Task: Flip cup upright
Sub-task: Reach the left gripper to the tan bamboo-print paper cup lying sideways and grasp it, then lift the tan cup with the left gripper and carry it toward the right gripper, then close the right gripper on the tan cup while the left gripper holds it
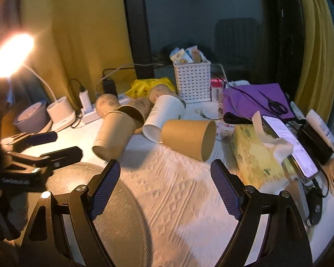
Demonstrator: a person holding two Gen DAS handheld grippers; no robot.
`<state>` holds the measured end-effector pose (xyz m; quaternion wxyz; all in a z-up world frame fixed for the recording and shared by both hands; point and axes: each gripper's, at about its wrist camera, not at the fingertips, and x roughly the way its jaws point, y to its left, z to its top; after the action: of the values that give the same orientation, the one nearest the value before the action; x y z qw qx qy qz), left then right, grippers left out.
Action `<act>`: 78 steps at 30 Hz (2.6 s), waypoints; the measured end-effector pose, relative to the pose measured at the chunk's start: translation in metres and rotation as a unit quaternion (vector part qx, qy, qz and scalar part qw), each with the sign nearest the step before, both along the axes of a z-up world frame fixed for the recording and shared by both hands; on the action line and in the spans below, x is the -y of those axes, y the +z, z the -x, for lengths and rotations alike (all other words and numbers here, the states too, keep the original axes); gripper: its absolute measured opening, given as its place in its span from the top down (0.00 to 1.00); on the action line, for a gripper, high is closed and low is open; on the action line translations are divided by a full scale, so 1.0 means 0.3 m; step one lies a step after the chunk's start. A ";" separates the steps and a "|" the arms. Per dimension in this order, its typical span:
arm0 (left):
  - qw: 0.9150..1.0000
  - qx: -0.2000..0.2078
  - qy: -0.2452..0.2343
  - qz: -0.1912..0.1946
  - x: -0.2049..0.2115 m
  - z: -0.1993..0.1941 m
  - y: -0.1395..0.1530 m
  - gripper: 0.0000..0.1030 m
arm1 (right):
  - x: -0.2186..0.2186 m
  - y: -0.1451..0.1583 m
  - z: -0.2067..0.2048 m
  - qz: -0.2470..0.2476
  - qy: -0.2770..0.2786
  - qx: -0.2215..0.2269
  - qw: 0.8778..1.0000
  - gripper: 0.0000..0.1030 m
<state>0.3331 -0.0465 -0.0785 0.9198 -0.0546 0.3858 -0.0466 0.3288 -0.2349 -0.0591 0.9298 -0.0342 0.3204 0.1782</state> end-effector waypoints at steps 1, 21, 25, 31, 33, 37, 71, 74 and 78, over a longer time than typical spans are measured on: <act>1.000 -0.005 0.000 0.002 -0.003 -0.026 -0.011 0.01 | -0.003 -0.009 -0.025 0.002 0.000 -0.005 1.000 0.17; 0.995 -0.084 -0.004 0.061 -0.059 -0.198 -0.148 0.43 | -0.023 -0.028 -0.095 0.006 -0.018 -0.026 0.999 0.16; 0.996 -0.062 -0.016 0.065 -0.065 -0.112 -0.098 0.43 | -0.055 0.016 -0.020 0.011 -0.017 -0.011 1.000 0.17; 0.997 -0.032 -0.031 0.060 -0.088 0.047 -0.029 0.43 | -0.100 0.056 0.099 0.018 -0.013 0.004 1.000 0.17; 0.997 -0.024 -0.036 0.058 -0.093 0.107 -0.013 0.43 | -0.113 0.066 0.139 0.020 -0.011 0.008 1.000 0.17; 0.998 -0.009 -0.047 0.049 -0.096 0.221 0.005 0.43 | -0.137 0.091 0.241 0.020 -0.013 0.021 0.999 0.17; 0.964 0.181 -0.195 -0.017 -0.050 0.802 -0.008 0.43 | -0.278 0.105 0.636 -0.163 0.073 -0.036 0.983 0.17; 0.958 0.203 -0.203 -0.022 -0.039 0.829 0.005 0.43 | -0.256 0.100 0.626 -0.194 0.084 -0.049 0.976 0.16; 0.947 0.228 -0.227 -0.022 -0.028 0.867 0.016 0.43 | -0.235 0.090 0.614 -0.224 0.101 -0.056 0.968 0.16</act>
<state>0.0730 -0.0381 -0.0735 0.9493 0.0668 0.1693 -0.2564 0.1446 -0.1644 -0.0319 0.8714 0.1528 0.3186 0.3402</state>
